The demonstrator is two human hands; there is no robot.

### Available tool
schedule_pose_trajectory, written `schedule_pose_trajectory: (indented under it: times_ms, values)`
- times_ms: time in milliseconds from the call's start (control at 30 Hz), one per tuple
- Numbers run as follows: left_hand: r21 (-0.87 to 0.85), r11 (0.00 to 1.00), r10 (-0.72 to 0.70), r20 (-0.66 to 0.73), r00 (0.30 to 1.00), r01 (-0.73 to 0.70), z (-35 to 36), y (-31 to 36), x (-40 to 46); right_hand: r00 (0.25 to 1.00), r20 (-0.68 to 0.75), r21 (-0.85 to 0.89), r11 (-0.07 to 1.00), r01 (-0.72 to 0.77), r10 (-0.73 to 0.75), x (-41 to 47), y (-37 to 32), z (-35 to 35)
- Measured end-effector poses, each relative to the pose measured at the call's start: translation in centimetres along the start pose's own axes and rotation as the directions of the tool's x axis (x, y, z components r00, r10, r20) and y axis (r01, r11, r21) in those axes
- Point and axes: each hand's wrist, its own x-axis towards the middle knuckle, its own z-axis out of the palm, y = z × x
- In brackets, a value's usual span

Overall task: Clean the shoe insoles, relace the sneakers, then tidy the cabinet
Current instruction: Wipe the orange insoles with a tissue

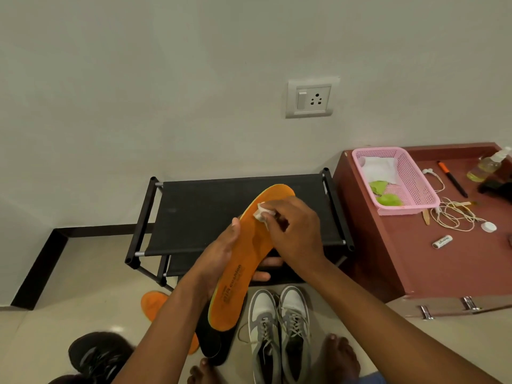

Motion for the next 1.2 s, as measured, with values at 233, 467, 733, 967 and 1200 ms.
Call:
schedule_pose_trajectory:
  times_ms: [233,467,733,967,1200]
  values:
    - [0.137,0.989,0.064,-0.108,0.992,-0.049,-0.5,-0.6,0.2,0.963,0.199,0.059,0.983,0.172,-0.18,-3.3,-2.8,1.9]
    - [0.066,0.998,0.02,-0.046,0.999,-0.017,0.0,-0.2,0.0,0.992,0.04,-0.085,0.988,0.126,-0.123,-1.1,-1.3,0.1]
    - [-0.004,0.998,-0.061,0.063,0.996,0.061,-0.2,-0.4,-0.1,0.984,-0.157,-0.165,0.98,-0.109,0.083,1.1,1.7,-1.8]
    - [-0.075,0.996,0.048,-0.054,0.997,-0.052,-0.8,-0.4,0.2,0.999,0.013,-0.117,0.992,-0.045,0.046,-0.2,0.5,-0.4]
    - [-0.24,0.965,0.041,-0.257,0.966,-0.104,-2.5,-0.3,0.8,0.95,0.288,0.027,0.992,0.121,-0.123,-2.8,-2.6,1.8]
